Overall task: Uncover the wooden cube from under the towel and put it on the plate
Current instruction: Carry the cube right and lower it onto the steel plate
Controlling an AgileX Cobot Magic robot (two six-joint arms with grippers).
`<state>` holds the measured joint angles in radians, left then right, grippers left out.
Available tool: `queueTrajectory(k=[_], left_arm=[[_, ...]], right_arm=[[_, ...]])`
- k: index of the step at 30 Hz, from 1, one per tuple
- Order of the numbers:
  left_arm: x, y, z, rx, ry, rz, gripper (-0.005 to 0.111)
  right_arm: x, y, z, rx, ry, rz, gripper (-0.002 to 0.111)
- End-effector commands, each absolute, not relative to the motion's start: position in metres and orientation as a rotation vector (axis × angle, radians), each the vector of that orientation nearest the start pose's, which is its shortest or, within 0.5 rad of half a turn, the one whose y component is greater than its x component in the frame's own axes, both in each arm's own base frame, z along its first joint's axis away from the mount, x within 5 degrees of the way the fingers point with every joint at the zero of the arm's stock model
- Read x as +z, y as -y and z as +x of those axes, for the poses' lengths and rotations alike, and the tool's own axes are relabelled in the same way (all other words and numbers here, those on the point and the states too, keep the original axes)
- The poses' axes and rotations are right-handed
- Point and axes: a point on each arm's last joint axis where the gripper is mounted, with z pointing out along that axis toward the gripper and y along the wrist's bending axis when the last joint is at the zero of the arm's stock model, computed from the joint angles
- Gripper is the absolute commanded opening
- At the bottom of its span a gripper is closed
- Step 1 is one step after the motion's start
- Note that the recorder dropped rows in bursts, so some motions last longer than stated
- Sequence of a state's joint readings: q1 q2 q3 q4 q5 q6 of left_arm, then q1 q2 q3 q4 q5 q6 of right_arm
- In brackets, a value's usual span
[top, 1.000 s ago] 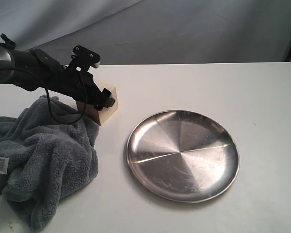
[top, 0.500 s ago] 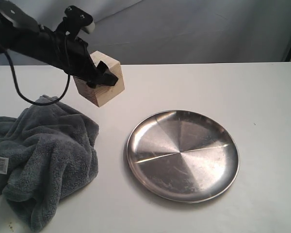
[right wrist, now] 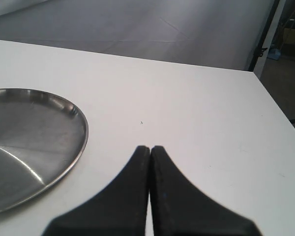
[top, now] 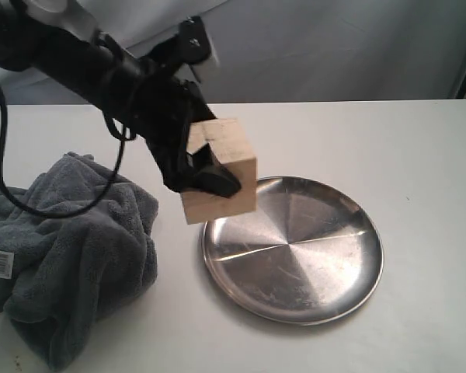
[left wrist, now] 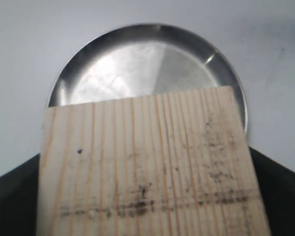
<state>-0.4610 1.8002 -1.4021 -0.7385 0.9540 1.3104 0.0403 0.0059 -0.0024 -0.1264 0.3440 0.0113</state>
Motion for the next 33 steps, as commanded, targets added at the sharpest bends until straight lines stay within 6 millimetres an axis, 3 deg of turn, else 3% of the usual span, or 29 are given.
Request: queueTrajectory(k=[1,7,11,16,24,33], left_arm=[[0.263,0.253,0.303,-0.573,-1.769,1.695,0.0],[0.23,0.294,0.298,-0.49,-1.719,1.711,0.0],[0.199,0.302,0.306,-0.47,-1.775,1.696,0.0],[0.169,0.309,0.323,-0.447,-1.876,1.505,0.0],[0.152,0.315,0.331,-0.462,-1.911,1.488,0.0],[0.153,0.316,0.33,-0.478,-1.921,1.473,0.0]], right_arm=[[0.183,0.002,0.054,-0.098,-1.821,-0.101,0.0],[0.183,0.002,0.054,-0.098,-1.821,-0.101,0.0],[0.183,0.002,0.054,-0.098,-1.821,-0.101,0.0],[0.183,0.002,0.054,-0.098,-1.821,-0.101,0.0],[0.183,0.002,0.054,-0.098,-1.821,-0.101,0.0],[0.183,0.002,0.054,-0.098,-1.821,-0.101,0.0]])
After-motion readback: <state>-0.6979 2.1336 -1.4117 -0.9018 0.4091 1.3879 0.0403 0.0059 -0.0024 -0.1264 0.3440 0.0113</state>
